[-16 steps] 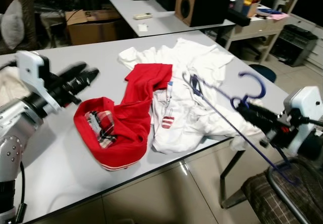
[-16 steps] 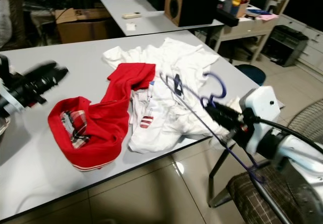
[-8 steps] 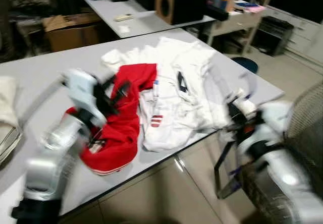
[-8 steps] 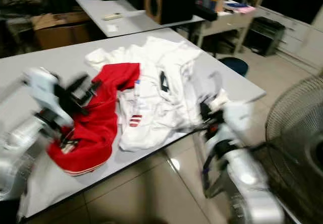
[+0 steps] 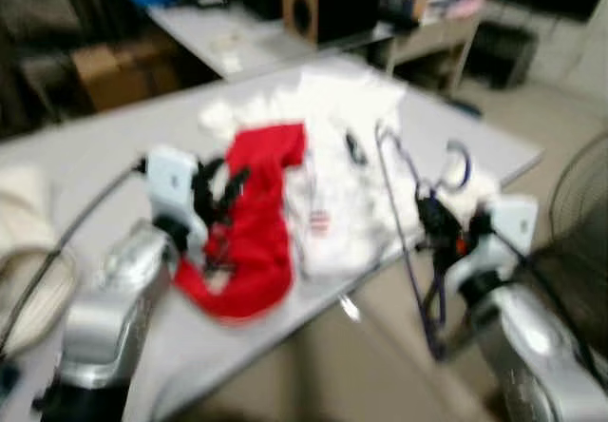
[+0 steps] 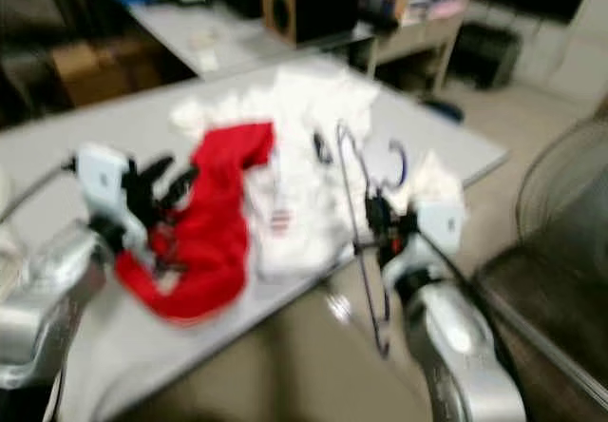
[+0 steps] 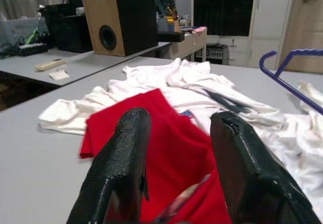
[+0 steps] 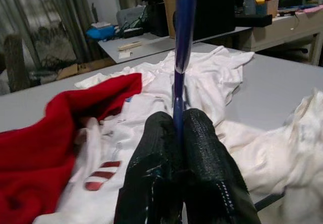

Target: Hang hanger

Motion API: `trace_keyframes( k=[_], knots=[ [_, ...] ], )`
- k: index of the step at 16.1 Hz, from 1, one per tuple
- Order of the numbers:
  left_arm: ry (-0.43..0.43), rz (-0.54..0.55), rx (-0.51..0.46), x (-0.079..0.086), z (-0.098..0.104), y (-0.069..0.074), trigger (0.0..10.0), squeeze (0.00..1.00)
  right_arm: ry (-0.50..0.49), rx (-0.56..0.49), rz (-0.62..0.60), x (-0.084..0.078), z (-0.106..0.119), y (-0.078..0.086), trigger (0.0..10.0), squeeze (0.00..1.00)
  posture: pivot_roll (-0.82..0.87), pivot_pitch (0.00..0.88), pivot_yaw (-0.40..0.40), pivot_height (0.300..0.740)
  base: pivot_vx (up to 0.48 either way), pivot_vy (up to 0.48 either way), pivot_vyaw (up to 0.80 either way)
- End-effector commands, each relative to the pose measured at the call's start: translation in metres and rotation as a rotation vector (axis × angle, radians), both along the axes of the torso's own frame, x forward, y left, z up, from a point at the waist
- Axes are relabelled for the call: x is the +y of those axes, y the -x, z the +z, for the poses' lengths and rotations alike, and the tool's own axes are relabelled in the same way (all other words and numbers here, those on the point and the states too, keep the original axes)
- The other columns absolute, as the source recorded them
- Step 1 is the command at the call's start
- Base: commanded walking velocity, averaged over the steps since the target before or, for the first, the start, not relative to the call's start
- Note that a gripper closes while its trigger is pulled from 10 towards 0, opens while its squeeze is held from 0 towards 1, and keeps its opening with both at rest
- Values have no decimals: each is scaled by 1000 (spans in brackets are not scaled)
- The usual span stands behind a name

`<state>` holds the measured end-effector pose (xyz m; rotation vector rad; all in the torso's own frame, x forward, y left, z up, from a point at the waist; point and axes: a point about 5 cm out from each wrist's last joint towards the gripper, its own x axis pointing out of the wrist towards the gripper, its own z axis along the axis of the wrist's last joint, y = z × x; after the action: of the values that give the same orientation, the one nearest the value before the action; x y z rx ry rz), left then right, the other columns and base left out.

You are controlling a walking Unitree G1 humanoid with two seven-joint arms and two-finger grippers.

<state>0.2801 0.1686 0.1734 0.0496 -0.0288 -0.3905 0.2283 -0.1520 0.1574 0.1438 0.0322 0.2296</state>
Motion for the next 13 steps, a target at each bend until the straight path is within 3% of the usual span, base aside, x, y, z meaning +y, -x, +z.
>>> trace_keyframes(
  k=[1,3,7,8,11,13],
  knots=[
    [-18,21,-14,3,4,-1,10000,0,-10,-25,27,4,6,1,10000,0,-5,0,47,740,0,0,0],
    [-72,43,-32,4,5,-1,10000,0,2,-34,18,2,8,1,10000,0,-5,0,45,740,0,-240,0],
    [-64,61,-14,-3,2,-3,10000,0,34,-36,9,-5,10,0,10000,0,-11,0,46,740,0,-480,800],
    [-35,111,10,0,-1,-6,10000,0,27,-37,-4,-13,11,-1,10000,0,-18,0,46,740,0,0,0],
    [-127,176,44,11,-8,-14,10000,0,98,-11,109,-18,11,3,10000,0,-23,0,47,740,0,0,0],
    [-147,127,68,15,-7,-22,10000,0,145,-6,195,-20,13,10,10000,0,-23,0,47,740,0,0,0]
  ],
)
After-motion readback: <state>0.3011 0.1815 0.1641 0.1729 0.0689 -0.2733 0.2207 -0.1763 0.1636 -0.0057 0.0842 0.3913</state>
